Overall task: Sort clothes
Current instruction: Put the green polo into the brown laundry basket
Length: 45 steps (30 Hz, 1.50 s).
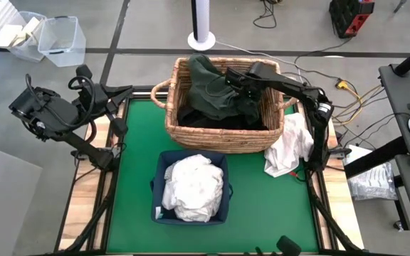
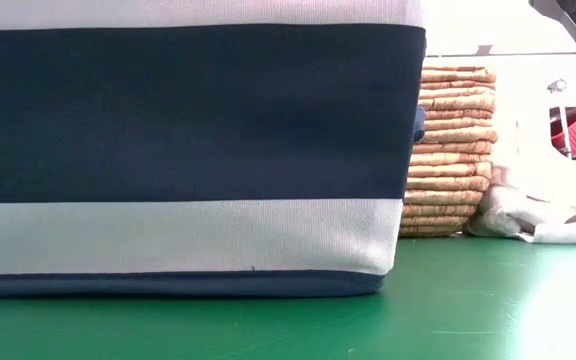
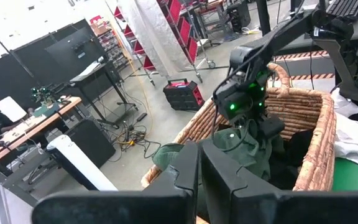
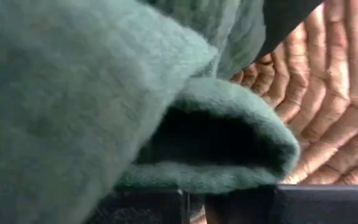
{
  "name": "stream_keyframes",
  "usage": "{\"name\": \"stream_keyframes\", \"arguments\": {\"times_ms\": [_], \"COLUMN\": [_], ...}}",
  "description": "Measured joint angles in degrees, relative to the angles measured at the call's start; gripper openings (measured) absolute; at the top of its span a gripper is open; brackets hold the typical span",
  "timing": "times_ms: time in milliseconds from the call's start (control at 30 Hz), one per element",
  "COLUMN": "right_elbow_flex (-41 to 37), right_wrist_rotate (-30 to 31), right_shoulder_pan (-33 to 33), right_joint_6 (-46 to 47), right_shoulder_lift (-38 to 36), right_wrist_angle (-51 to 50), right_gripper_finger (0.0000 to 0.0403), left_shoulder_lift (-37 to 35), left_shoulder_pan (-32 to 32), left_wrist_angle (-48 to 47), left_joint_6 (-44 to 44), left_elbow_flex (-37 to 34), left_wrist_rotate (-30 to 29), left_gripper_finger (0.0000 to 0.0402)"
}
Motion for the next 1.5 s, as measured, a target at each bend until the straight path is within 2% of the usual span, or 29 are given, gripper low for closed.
{"name": "stream_keyframes", "arguments": {"times_ms": [133,267,600,833,1067,1200,1333,1500], "right_elbow_flex": [-1.74,-0.56,9.97,20.08,23.81,22.74,21.73,21.57], "right_wrist_rotate": [0.03,-0.01,0.01,0.01,-0.94,-8.07,-9.50,-9.45], "right_shoulder_pan": [-0.22,-0.18,-0.18,-0.20,-0.29,-0.29,-0.27,-0.57], "right_joint_6": [-0.35,-0.55,-0.31,-0.17,-3.25,-3.57,-1.98,-2.56], "right_shoulder_lift": [0.00,0.07,-1.33,-1.79,-1.92,-1.44,0.57,4.48], "right_wrist_angle": [1.24,-0.52,-2.67,-2.00,14.96,27.22,33.37,34.24], "right_gripper_finger": [0.0020,0.0048,0.0178,0.0222,0.0209,0.0185,0.0147,0.0077], "left_shoulder_lift": [0.00,0.00,0.00,0.00,0.00,0.00,0.00,0.00], "left_shoulder_pan": [-0.01,-0.02,0.00,0.00,0.00,0.00,-0.02,-0.01], "left_wrist_angle": [0.00,0.00,0.00,0.00,0.02,0.02,0.02,0.02], "left_joint_6": [-0.20,-0.20,-0.20,-0.20,-0.50,-1.80,-2.09,-2.54], "left_elbow_flex": [0.00,0.00,0.00,0.00,0.00,0.00,0.00,0.00], "left_wrist_rotate": [0.00,0.00,0.00,0.00,0.00,0.00,0.00,0.00], "left_gripper_finger": [0.0000,0.0000,0.0000,0.0000,0.0000,0.0000,0.0000,0.0000]}}
